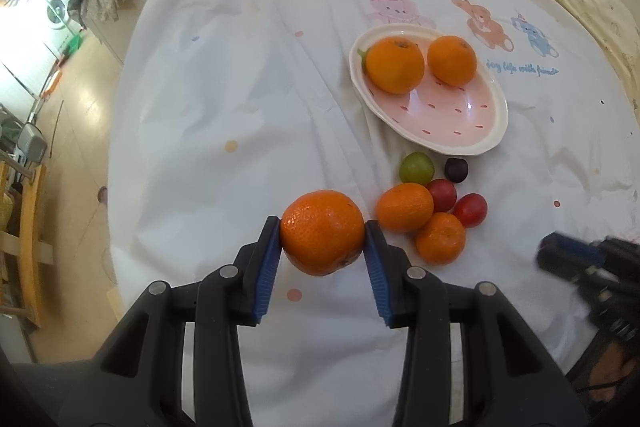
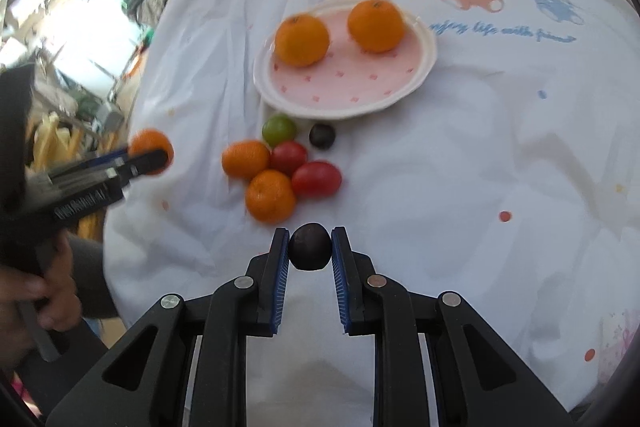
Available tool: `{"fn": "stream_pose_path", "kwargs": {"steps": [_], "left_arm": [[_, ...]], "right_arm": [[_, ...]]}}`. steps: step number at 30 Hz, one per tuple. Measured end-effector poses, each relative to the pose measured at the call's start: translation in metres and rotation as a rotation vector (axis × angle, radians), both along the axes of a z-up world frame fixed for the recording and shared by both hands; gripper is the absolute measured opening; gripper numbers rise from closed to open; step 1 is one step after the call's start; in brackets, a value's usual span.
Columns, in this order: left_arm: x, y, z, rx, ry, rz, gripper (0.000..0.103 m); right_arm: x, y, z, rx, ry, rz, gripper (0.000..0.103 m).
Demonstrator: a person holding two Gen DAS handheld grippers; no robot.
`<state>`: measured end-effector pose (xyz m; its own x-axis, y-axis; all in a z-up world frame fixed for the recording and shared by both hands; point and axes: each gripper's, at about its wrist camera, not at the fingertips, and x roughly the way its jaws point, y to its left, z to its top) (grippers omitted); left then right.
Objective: Organize fruits
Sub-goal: 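Grasp the dark plum with the right gripper while the left gripper holds the mandarin, then move both fruits over the plate and open both grippers to drop them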
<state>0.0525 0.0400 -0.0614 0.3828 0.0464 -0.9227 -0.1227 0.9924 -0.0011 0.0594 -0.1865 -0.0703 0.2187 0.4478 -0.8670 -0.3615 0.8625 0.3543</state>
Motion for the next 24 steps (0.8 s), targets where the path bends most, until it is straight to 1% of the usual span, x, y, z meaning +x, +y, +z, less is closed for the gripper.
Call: {"fn": "stream_pose_path", "kwargs": {"steps": [7, 11, 14, 17, 20, 23, 24], "left_arm": [[-0.004, 0.001, 0.007, 0.010, -0.042, 0.016, 0.037], [-0.002, -0.008, 0.004, 0.024, -0.054, -0.005, 0.037], [-0.001, -0.016, 0.003, 0.038, -0.065, -0.037, 0.037], [0.000, -0.023, 0.007, 0.034, -0.089, -0.052, 0.037], [0.000, -0.024, 0.015, -0.015, -0.109, -0.050, 0.037], [0.002, -0.025, 0.021, -0.018, -0.104, -0.063, 0.037], [0.006, -0.026, 0.021, -0.021, -0.081, -0.074, 0.037]], "right_arm": [[0.007, -0.027, 0.032, 0.102, -0.066, -0.095, 0.022], [0.016, -0.042, 0.044, 0.147, -0.105, -0.142, 0.022], [0.020, -0.044, 0.042, 0.161, -0.091, -0.157, 0.022], [0.018, -0.040, 0.043, 0.156, -0.098, -0.134, 0.022], [0.019, -0.039, 0.038, 0.118, -0.112, -0.124, 0.022], [0.027, -0.046, 0.029, 0.105, -0.083, -0.167, 0.022], [0.028, -0.050, 0.028, 0.117, -0.073, -0.190, 0.022]]}}
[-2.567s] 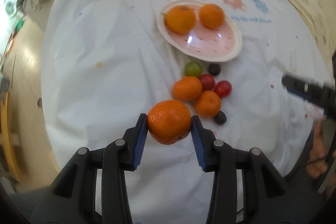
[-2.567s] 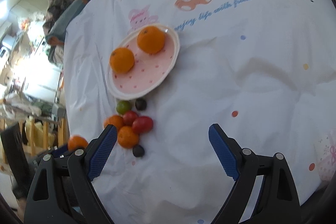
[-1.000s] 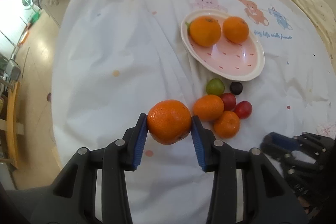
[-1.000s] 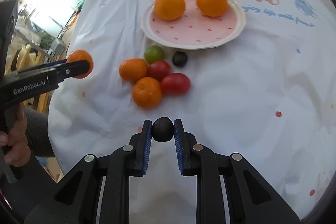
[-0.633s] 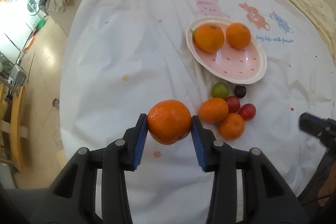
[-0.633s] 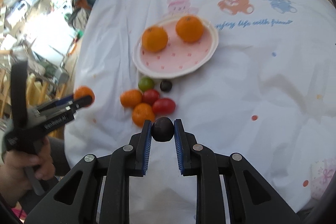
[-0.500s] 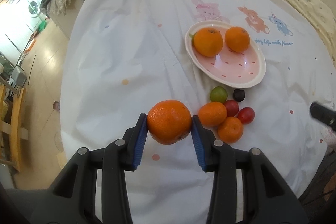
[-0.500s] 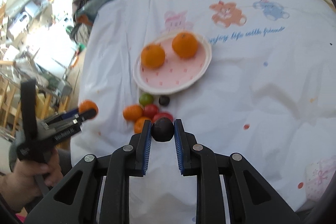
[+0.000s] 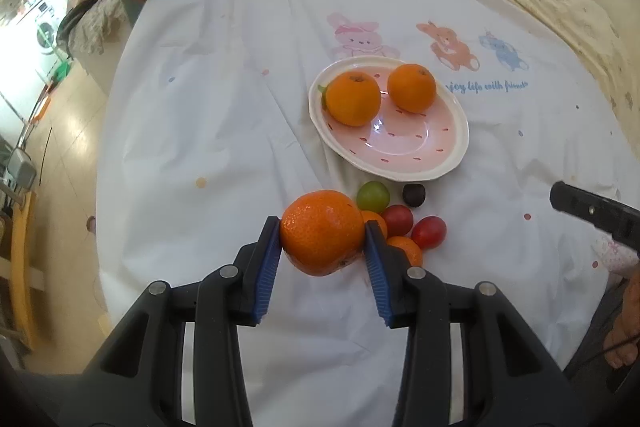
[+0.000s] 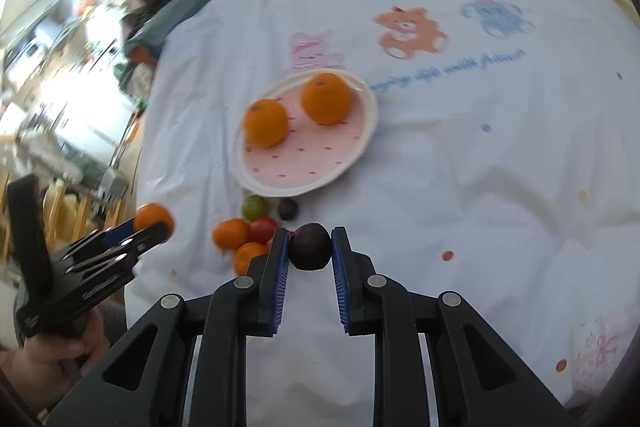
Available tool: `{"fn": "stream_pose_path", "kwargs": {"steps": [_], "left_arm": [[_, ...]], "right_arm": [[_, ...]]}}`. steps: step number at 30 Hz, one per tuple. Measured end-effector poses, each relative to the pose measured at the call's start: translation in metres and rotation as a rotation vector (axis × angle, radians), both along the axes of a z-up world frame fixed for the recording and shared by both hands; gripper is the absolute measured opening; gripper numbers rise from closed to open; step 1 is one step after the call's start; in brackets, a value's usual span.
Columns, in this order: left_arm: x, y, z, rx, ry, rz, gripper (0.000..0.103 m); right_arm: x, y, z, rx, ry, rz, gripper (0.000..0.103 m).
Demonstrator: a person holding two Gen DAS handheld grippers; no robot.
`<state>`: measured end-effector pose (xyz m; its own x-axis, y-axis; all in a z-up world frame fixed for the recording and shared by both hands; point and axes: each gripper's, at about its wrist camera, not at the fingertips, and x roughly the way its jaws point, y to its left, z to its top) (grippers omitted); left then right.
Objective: Organize fruits
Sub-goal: 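Move both fruits over the plate and open both grippers to drop them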
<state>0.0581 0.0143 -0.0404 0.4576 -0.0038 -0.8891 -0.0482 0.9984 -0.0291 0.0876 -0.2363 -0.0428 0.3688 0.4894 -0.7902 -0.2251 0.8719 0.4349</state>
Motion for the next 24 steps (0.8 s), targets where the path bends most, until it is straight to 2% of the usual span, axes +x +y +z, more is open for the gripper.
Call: {"fn": "stream_pose_path", "kwargs": {"steps": [3, 6, 12, 15, 19, 24], "left_arm": [[0.010, 0.004, -0.002, -0.039, 0.048, 0.013, 0.037], [0.023, 0.006, -0.004, -0.078, 0.085, 0.029, 0.037], [0.056, -0.005, 0.007, -0.073, 0.046, -0.009, 0.037], [0.076, -0.012, 0.008, -0.068, 0.038, -0.039, 0.037], [0.096, -0.017, -0.004, -0.067, 0.066, -0.057, 0.037], [0.115, -0.020, -0.026, -0.084, 0.105, -0.049, 0.037]], "right_arm": [[0.004, -0.007, 0.006, 0.063, -0.002, -0.037, 0.022], [0.010, -0.007, 0.015, 0.045, -0.041, -0.029, 0.022], [0.045, -0.003, 0.005, 0.060, 0.005, -0.024, 0.022], [0.061, 0.004, 0.006, 0.043, -0.004, 0.000, 0.022], [0.088, 0.009, 0.003, 0.026, -0.012, 0.026, 0.022], [0.115, 0.011, -0.012, 0.020, 0.026, 0.040, 0.022]]}}
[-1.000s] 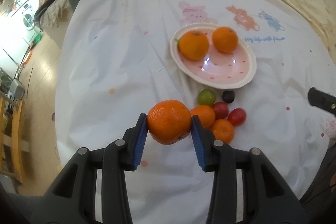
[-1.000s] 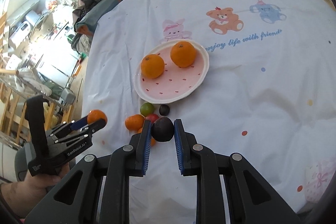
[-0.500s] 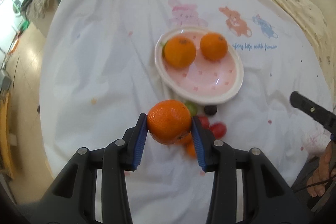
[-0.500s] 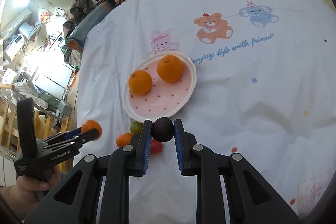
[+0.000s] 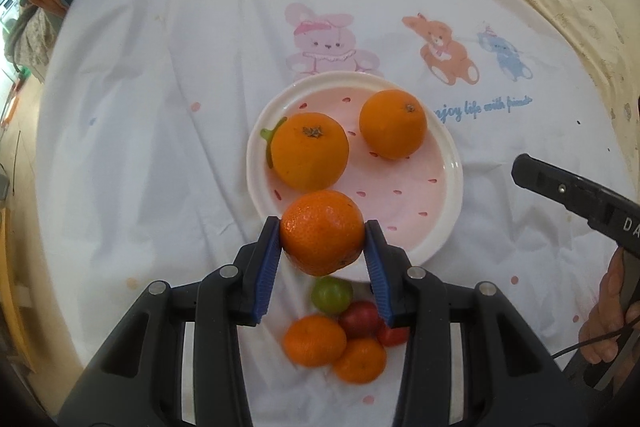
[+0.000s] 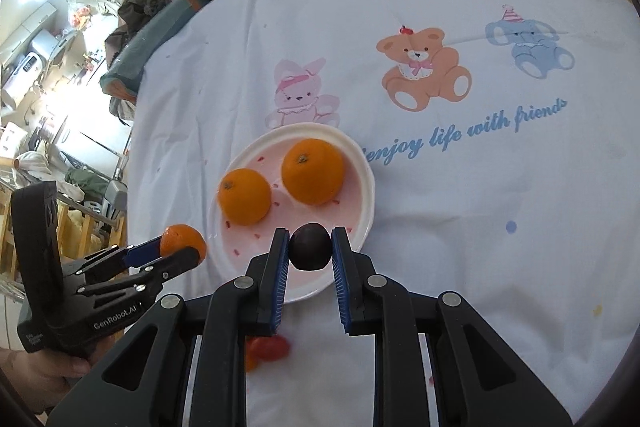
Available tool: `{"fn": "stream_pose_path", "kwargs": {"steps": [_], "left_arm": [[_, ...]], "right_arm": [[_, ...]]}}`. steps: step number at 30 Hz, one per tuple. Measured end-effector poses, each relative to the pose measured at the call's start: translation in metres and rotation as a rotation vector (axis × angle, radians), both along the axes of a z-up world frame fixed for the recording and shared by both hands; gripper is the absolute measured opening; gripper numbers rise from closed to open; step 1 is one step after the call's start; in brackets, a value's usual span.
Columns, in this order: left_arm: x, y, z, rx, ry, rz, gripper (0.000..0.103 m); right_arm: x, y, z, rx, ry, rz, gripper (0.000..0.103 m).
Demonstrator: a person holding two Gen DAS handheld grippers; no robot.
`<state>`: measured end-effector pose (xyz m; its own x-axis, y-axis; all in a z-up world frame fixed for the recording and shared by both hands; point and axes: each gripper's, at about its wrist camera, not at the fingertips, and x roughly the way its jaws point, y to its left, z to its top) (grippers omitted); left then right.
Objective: Organize fruits
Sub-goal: 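Move both fruits over the plate and open both grippers to drop them, then withdraw both open grippers from the plate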
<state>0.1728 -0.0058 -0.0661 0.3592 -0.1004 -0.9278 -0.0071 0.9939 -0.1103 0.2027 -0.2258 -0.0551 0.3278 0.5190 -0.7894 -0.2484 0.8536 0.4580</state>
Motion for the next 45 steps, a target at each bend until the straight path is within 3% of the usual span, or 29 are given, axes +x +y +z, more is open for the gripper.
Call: {"fn": "stream_pose_path", "kwargs": {"steps": [5, 11, 16, 27, 30, 31, 32, 33, 34, 35, 37, 45], "left_arm": [[0.005, -0.006, -0.017, -0.046, 0.028, -0.015, 0.037], [0.012, -0.020, -0.025, 0.005, 0.017, -0.079, 0.037], [0.020, -0.015, -0.029, 0.002, 0.036, -0.071, 0.038], [0.023, -0.014, -0.033, 0.002, 0.068, -0.047, 0.039], [0.024, -0.014, -0.036, -0.028, 0.095, -0.049, 0.039], [0.023, -0.014, -0.036, -0.039, 0.098, -0.053, 0.040], [0.023, -0.014, -0.036, -0.046, 0.100, -0.058, 0.047], [0.023, -0.015, -0.036, -0.052, 0.097, -0.064, 0.068], [0.021, -0.016, -0.032, -0.038, 0.081, -0.061, 0.079], [0.020, -0.016, -0.029, -0.022, 0.057, -0.055, 0.089], [0.017, -0.018, -0.020, 0.004, 0.009, -0.069, 0.090], [0.016, -0.016, -0.011, 0.036, -0.044, -0.059, 0.090]], "right_arm": [[0.017, 0.008, -0.019, -0.019, 0.045, 0.030, 0.023], [0.023, 0.015, -0.038, -0.021, 0.090, 0.028, 0.023], [0.022, 0.018, -0.049, -0.038, 0.114, 0.035, 0.023], [0.023, 0.021, -0.052, -0.035, 0.128, 0.027, 0.024], [0.024, 0.020, -0.051, -0.016, 0.131, 0.021, 0.026], [0.024, 0.020, -0.050, -0.007, 0.134, 0.022, 0.028], [0.025, 0.020, -0.049, -0.001, 0.132, 0.026, 0.031], [0.025, 0.020, -0.048, -0.005, 0.125, 0.026, 0.048], [0.025, 0.019, -0.046, -0.013, 0.116, 0.020, 0.071], [0.025, 0.017, -0.044, -0.010, 0.108, 0.004, 0.078], [0.024, 0.014, -0.039, 0.015, 0.088, -0.019, 0.081], [0.027, 0.012, -0.035, 0.005, 0.081, -0.026, 0.081]]}}
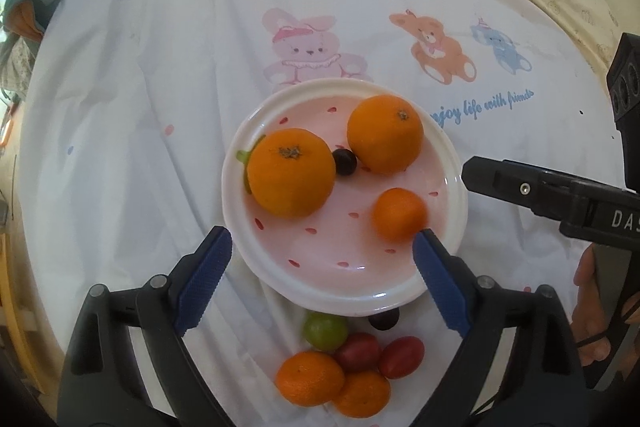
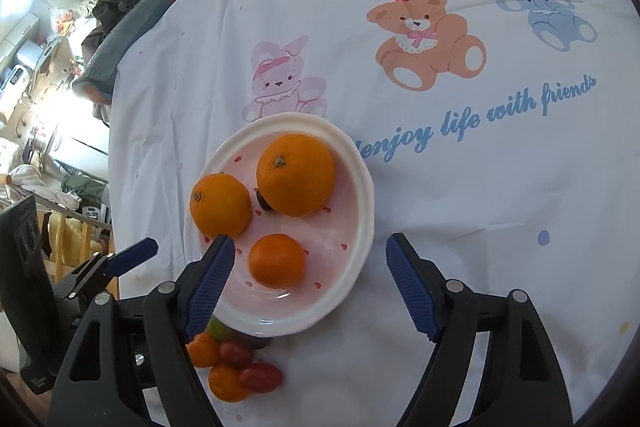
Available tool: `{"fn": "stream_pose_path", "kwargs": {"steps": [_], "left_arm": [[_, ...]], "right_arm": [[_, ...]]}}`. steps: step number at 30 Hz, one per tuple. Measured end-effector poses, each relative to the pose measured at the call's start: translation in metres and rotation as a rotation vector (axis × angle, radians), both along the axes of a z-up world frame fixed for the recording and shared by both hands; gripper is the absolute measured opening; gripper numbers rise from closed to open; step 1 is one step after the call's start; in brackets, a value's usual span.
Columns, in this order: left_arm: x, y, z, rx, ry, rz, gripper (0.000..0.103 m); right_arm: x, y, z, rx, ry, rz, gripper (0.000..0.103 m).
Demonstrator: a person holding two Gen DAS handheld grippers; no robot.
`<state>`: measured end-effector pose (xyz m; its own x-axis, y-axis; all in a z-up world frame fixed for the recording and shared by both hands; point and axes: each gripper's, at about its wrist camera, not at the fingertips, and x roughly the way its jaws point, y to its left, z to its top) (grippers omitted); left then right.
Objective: Organize fruits
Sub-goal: 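Withdraw both open grippers from the plate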
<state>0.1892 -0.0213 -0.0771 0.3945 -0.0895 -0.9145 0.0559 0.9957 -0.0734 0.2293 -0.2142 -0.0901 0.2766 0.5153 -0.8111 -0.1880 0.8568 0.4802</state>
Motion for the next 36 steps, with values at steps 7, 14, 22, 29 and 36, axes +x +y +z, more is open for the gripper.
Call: {"fn": "stream_pose_path", "kwargs": {"steps": [7, 14, 22, 29, 36], "left_arm": [[-0.007, 0.005, 0.013, 0.010, -0.042, 0.024, 0.090], [-0.025, 0.019, 0.042, 0.001, -0.091, 0.094, 0.090], [-0.062, 0.023, 0.073, 0.017, -0.113, 0.103, 0.090], [-0.091, 0.020, 0.085, 0.015, -0.124, 0.083, 0.090], [-0.104, 0.029, 0.075, 0.020, -0.110, 0.103, 0.090]], "right_arm": [[-0.003, 0.004, 0.010, -0.007, -0.029, 0.022, 0.081], [-0.021, -0.006, 0.032, 0.007, -0.063, -0.012, 0.081], [-0.062, -0.010, 0.065, 0.016, -0.138, -0.005, 0.081], [-0.096, -0.004, 0.070, 0.010, -0.152, 0.037, 0.081], [-0.114, -0.013, 0.066, 0.010, -0.125, -0.010, 0.081]]}}
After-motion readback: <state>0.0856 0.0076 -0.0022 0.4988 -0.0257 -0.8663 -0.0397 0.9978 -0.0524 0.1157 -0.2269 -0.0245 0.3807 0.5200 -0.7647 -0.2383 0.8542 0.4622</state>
